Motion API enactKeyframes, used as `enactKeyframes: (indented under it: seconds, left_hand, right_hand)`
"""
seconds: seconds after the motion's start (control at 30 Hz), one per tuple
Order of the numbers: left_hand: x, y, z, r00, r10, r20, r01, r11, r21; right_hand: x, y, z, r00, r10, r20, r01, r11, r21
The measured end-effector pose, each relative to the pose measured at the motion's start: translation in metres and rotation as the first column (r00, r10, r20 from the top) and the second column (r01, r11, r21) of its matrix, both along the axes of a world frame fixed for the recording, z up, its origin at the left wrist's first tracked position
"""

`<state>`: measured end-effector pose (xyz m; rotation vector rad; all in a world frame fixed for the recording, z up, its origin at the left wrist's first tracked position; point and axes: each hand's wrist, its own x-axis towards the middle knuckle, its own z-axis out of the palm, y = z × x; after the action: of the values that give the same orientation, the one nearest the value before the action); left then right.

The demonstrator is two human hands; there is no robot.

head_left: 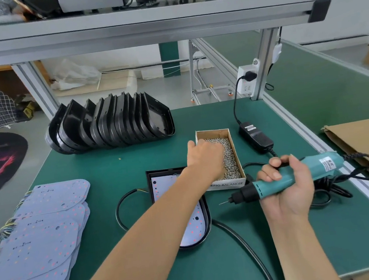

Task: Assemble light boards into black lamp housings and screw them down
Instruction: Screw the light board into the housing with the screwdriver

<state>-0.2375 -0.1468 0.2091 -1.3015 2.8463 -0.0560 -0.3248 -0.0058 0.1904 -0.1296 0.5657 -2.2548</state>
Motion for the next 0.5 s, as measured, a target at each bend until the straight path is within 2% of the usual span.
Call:
enactKeyframes:
  seconds: [0.27,0.5]
  left_hand:
    - [-0.006,-0.002,-0.017,0.996,0.077,-0.044,-0.079,0.996,-0.043]
    - [-0.004,0.001,-0.013,0.998,0.025,-0.053,-0.026,0.999,-0.022]
  right_hand:
    - [0.001,-0.003,-0.001,1.0,0.011,-0.005,-0.011,1.0,0.003]
    - [0.0,-0.003,-0.001,1.0,-0.002,-0.014,0.003,1.0,0.016]
